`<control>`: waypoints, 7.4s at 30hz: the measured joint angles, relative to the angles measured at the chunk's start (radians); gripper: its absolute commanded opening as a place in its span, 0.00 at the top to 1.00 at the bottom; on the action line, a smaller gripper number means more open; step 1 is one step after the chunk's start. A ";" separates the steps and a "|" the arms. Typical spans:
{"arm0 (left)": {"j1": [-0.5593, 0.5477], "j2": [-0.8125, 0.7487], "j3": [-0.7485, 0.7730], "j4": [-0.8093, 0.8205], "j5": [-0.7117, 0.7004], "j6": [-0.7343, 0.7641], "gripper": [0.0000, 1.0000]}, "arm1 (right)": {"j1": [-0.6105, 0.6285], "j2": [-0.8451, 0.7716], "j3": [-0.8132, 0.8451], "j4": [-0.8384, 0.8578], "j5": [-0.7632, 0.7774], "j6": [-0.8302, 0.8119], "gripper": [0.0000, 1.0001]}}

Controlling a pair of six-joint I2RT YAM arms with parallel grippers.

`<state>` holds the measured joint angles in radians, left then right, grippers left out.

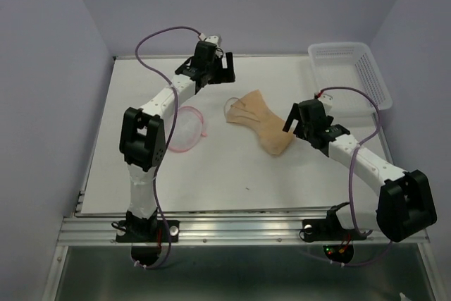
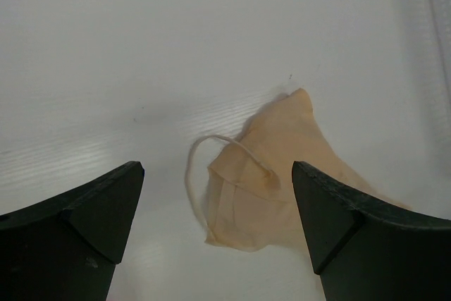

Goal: Place the bra in the laundry bag and zip it closed

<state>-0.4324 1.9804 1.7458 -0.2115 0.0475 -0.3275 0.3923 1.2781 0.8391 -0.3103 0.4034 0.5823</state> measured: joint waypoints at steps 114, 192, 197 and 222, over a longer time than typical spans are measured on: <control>-0.137 0.130 -0.309 0.269 0.208 -0.231 0.79 | 0.126 0.629 0.902 -0.338 -0.264 -0.566 0.42; -0.128 0.153 -0.247 0.210 0.213 -0.101 0.55 | 0.060 0.825 0.898 -0.019 -0.348 -0.856 0.50; -0.126 0.143 -0.247 0.182 0.178 -0.111 0.46 | 0.060 0.823 0.893 -0.019 -0.346 -0.835 0.32; -0.055 -0.417 -0.422 -0.058 -0.336 0.027 0.01 | 0.048 0.637 0.776 -0.021 -0.449 -0.671 0.00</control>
<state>-0.4870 1.5639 1.3235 -0.2691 -0.2890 -0.3004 0.4408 1.9148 1.6146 -0.3309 -0.0456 -0.0891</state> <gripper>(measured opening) 0.989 0.995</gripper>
